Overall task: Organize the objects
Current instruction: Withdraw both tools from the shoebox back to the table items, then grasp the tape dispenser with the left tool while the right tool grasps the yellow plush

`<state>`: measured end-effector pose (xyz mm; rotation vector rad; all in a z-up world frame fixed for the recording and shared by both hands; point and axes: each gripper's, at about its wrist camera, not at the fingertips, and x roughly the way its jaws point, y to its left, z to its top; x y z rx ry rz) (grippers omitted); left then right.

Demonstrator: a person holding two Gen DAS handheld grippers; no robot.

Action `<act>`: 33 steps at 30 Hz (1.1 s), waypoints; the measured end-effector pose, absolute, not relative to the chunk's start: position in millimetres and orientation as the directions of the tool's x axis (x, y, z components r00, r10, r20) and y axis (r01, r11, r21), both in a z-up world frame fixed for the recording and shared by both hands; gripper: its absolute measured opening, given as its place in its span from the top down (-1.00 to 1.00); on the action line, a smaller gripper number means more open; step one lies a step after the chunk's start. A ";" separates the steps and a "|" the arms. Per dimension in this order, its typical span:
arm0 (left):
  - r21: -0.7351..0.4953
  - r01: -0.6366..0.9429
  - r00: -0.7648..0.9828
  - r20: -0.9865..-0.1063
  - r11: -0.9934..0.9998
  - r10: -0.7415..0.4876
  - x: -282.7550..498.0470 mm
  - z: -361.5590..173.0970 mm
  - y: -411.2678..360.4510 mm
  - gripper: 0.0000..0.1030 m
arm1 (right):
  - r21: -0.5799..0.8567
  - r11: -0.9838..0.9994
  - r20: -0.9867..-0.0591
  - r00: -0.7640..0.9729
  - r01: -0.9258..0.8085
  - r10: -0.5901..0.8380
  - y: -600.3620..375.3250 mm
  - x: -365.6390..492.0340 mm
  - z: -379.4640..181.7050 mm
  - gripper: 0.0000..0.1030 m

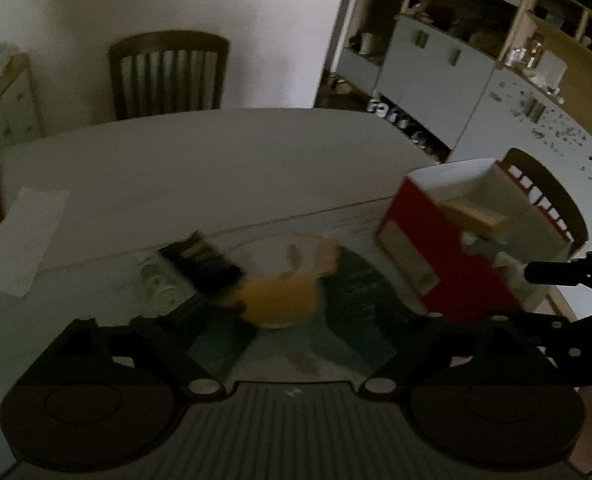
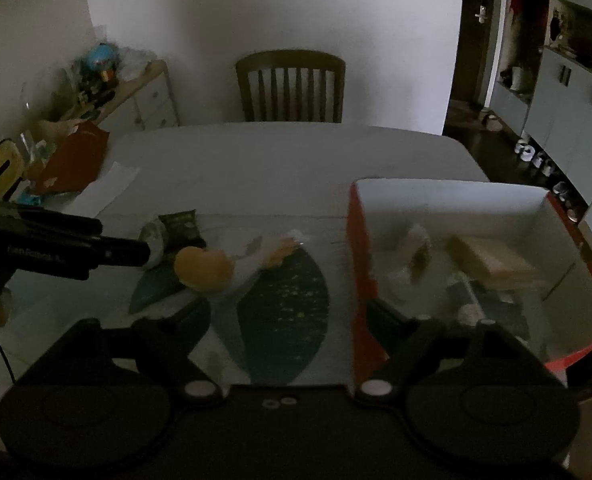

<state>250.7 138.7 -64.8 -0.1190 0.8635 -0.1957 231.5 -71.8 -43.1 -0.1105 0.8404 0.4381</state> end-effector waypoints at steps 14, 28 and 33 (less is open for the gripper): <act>-0.109 -0.035 0.617 -0.784 0.993 -0.064 275.1 -116.1 196.8 -0.99 | 0.011 0.852 -0.779 0.530 -0.524 0.336 -14.0 247.5 -66.4 -0.66; -0.034 -0.115 0.545 -0.837 0.993 0.035 318.9 -164.7 206.1 -0.99 | -0.056 0.757 -0.830 0.451 -0.651 0.327 35.2 289.2 -108.9 -0.66; -0.029 -0.125 0.539 -0.841 0.992 0.043 327.9 -172.6 207.3 -0.99 | -0.070 0.729 -0.844 0.430 -0.681 0.320 47.7 300.8 -122.9 -0.66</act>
